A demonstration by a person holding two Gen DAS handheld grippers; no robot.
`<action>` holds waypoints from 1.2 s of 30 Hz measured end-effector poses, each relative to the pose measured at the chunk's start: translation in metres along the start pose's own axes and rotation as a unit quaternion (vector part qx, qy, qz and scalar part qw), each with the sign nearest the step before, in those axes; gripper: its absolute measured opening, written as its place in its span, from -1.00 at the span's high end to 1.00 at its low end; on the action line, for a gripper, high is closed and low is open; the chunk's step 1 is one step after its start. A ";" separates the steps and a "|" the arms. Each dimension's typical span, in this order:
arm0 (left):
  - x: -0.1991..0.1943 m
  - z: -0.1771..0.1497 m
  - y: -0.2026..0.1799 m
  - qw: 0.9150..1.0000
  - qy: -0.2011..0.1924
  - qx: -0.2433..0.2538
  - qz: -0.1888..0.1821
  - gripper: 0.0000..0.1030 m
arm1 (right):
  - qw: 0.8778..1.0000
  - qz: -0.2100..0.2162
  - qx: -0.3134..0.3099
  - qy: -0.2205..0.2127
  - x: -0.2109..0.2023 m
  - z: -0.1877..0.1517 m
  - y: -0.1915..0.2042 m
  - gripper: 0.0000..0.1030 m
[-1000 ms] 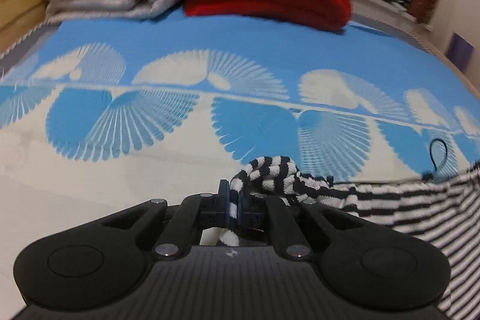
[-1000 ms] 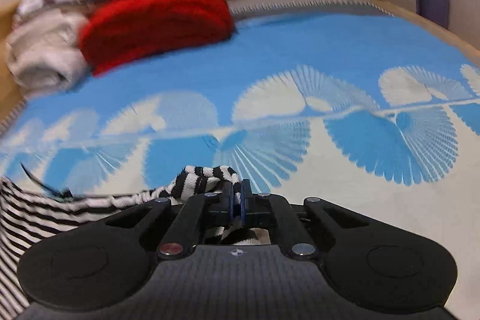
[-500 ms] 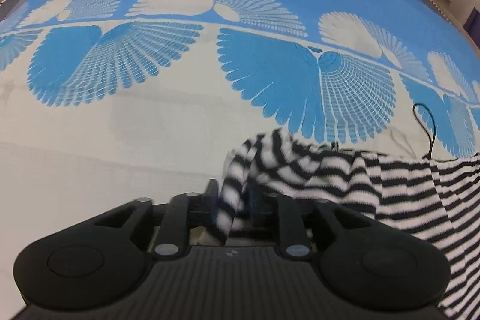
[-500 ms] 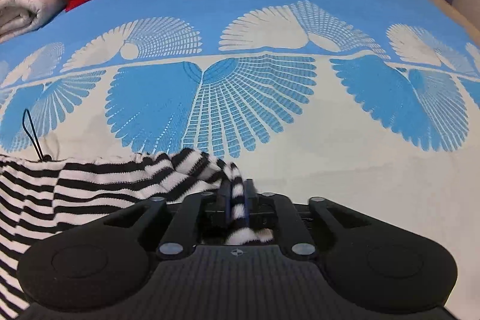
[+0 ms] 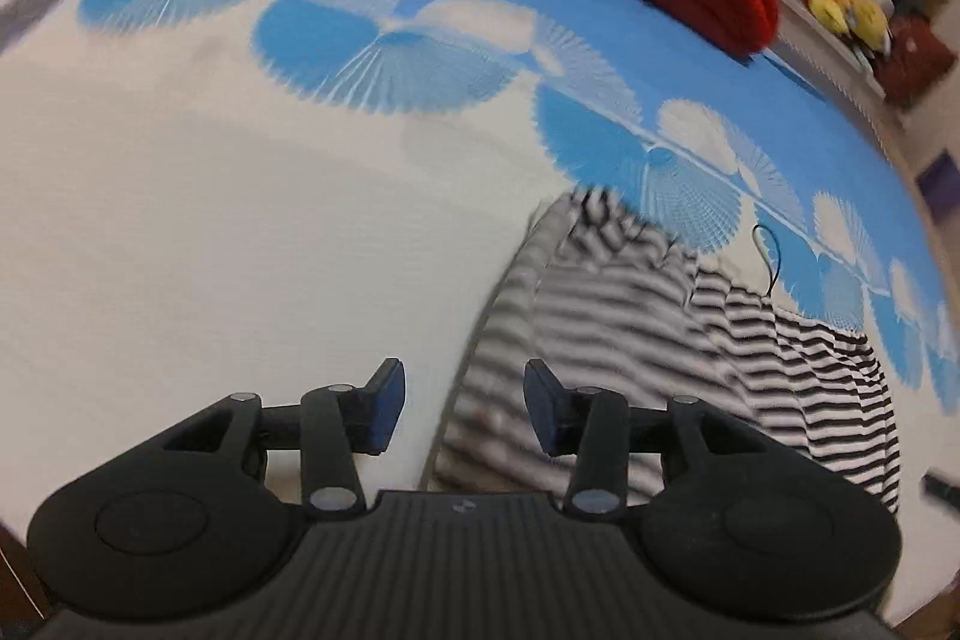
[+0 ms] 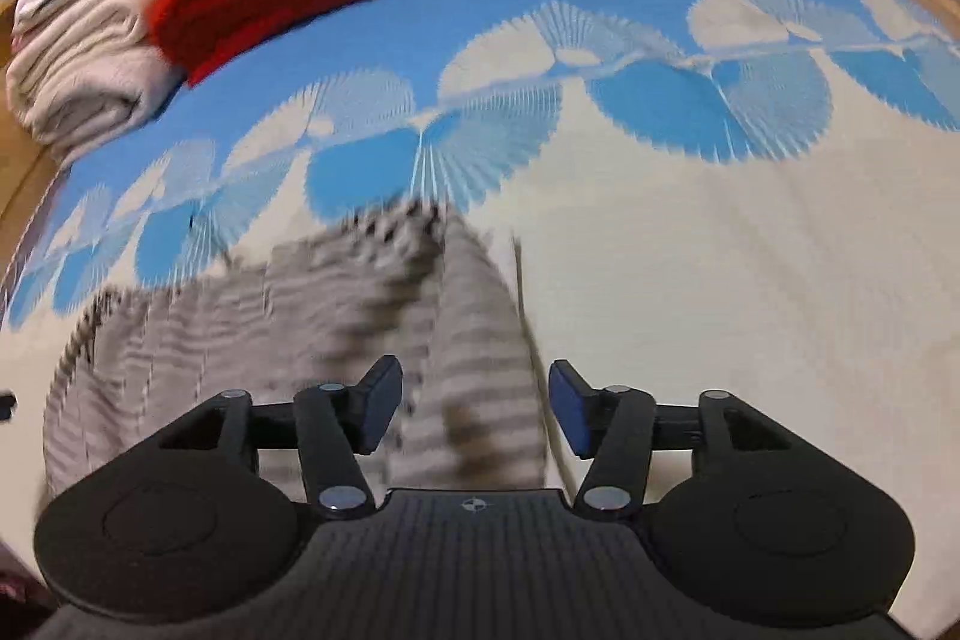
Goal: Fold small clothes
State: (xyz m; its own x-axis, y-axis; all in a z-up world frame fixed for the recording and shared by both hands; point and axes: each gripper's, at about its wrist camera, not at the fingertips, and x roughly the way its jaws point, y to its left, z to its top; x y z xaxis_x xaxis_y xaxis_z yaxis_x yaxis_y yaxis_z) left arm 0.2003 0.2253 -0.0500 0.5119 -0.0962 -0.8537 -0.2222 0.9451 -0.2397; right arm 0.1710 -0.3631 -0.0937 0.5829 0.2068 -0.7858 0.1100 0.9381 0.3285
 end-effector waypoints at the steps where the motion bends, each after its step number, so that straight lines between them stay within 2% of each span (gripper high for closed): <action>1: 0.007 -0.006 0.003 1.000 0.030 -0.004 0.008 0.09 | 1.000 -0.002 0.011 0.014 0.003 -0.010 -0.004 -0.10; 2: 0.013 -0.009 0.005 0.999 0.053 -0.006 0.009 0.09 | 0.999 -0.014 0.023 0.041 0.007 -0.015 -0.008 -0.06; 4: 0.015 -0.012 0.002 0.998 0.057 0.022 0.004 0.09 | 0.999 -0.023 0.028 0.028 0.002 -0.021 -0.009 -0.04; 6: 0.020 -0.015 -0.002 0.996 0.067 0.046 0.020 0.09 | 0.999 -0.023 0.010 0.026 0.001 -0.026 -0.004 -0.03; 11: 0.024 -0.015 -0.006 0.996 0.078 0.053 0.003 0.05 | 0.997 -0.026 -0.038 0.060 0.014 -0.038 0.006 -0.02; 19: 0.043 -0.019 -0.008 0.992 0.102 0.079 0.012 0.04 | 0.993 -0.034 -0.063 0.091 0.034 -0.041 0.016 -0.02; 21: 0.047 -0.018 -0.010 0.991 0.101 0.087 0.010 0.04 | 0.993 -0.031 -0.071 0.089 0.032 -0.041 0.018 0.17; 23: 0.047 -0.019 -0.012 0.990 0.101 0.095 0.004 0.10 | 0.994 -0.024 -0.073 0.082 0.028 -0.041 0.017 0.61; 24: 0.047 -0.020 -0.013 0.990 0.099 0.098 0.000 0.25 | 0.994 -0.018 -0.072 0.078 0.026 -0.040 0.016 0.70; 25: 0.047 -0.021 -0.014 0.990 0.101 0.101 -0.009 0.71 | 0.995 -0.011 -0.072 0.069 0.021 -0.038 0.014 0.76; 26: 0.044 -0.021 -0.014 0.989 0.100 0.105 -0.020 0.97 | 0.996 -0.003 -0.069 0.055 0.014 -0.036 0.013 0.79; 29: 0.019 -0.017 -0.008 0.993 0.041 0.105 -0.034 1.00 | 0.998 0.053 -0.029 -0.020 -0.022 -0.026 0.004 0.85; 31: -0.003 -0.011 0.009 0.996 -0.009 0.069 -0.054 1.00 | 0.995 0.079 -0.006 -0.065 -0.044 -0.023 -0.008 0.94; 32: -0.009 -0.008 0.019 0.997 -0.020 0.050 -0.052 1.00 | 0.994 0.080 0.001 -0.072 -0.049 -0.023 -0.013 0.94; 34: 0.000 -0.008 0.039 1.000 0.009 0.019 -0.005 1.00 | 0.997 0.062 0.012 -0.043 -0.044 -0.025 -0.025 0.94; 35: 0.011 -0.010 0.046 0.999 0.039 0.014 0.024 1.00 | 0.999 0.035 0.013 -0.001 -0.032 -0.030 -0.031 0.94; 36: 0.019 -0.011 0.048 0.998 0.058 0.023 0.032 1.00 | 0.999 0.006 0.008 0.040 -0.019 -0.035 -0.034 0.95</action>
State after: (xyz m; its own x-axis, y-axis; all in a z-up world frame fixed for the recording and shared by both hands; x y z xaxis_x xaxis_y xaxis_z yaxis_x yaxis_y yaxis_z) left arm 0.1899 0.2657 -0.0831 0.3973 -0.0688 -0.9151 -0.2114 0.9635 -0.1642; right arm 0.1278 -0.3896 -0.1080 0.5180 0.2402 -0.8210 0.1171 0.9308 0.3463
